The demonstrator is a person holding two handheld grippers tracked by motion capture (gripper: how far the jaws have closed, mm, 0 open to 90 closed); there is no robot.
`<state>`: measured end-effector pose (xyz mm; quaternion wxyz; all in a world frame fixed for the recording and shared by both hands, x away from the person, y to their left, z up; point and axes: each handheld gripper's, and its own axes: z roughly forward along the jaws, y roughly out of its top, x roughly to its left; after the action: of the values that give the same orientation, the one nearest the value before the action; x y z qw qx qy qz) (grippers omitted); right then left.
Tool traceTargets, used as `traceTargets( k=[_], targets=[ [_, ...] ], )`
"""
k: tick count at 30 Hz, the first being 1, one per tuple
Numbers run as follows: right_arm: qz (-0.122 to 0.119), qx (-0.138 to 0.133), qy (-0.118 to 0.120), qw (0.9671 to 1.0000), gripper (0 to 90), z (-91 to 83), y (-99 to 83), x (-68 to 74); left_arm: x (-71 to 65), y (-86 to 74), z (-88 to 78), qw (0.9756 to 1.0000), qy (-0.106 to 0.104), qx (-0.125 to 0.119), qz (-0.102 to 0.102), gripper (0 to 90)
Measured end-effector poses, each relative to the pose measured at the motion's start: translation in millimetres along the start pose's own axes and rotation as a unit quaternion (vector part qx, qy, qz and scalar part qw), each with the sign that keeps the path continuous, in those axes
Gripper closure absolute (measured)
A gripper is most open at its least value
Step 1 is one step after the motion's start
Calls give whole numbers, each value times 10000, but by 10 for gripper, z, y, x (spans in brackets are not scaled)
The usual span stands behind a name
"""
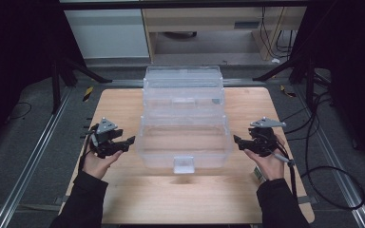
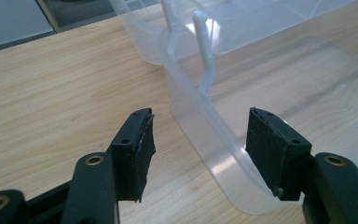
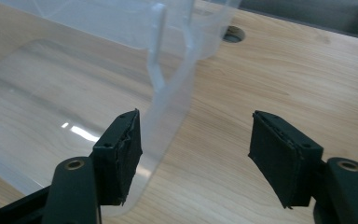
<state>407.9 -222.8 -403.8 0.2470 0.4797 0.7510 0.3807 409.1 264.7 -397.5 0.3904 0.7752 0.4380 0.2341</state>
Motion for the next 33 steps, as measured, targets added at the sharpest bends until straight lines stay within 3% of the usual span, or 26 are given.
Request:
traceTargets(
  k=[5, 16, 25, 29, 33],
  targets=[
    [-57, 246, -244, 9994, 286, -128, -154, -112, 96, -71, -5, 9999, 79, 67, -90, 393],
    [147, 489, -475, 9976, 204, -275, -421, -266, 219, -277, 2, 9995, 97, 245, -146, 361],
    [172, 877, -432, 9951, 180, -345, -703, -273, 276, -326, 17, 9991, 156, 318, -217, 351],
    [84, 1089, -357, 9934, 172, -312, -774, -236, 266, -341, 46, 9991, 138, 363, -191, 349],
    [61, 1130, -351, 9930, 172, -314, -805, -207, 260, -350, 58, 9991, 111, 382, -163, 345]
  ],
)
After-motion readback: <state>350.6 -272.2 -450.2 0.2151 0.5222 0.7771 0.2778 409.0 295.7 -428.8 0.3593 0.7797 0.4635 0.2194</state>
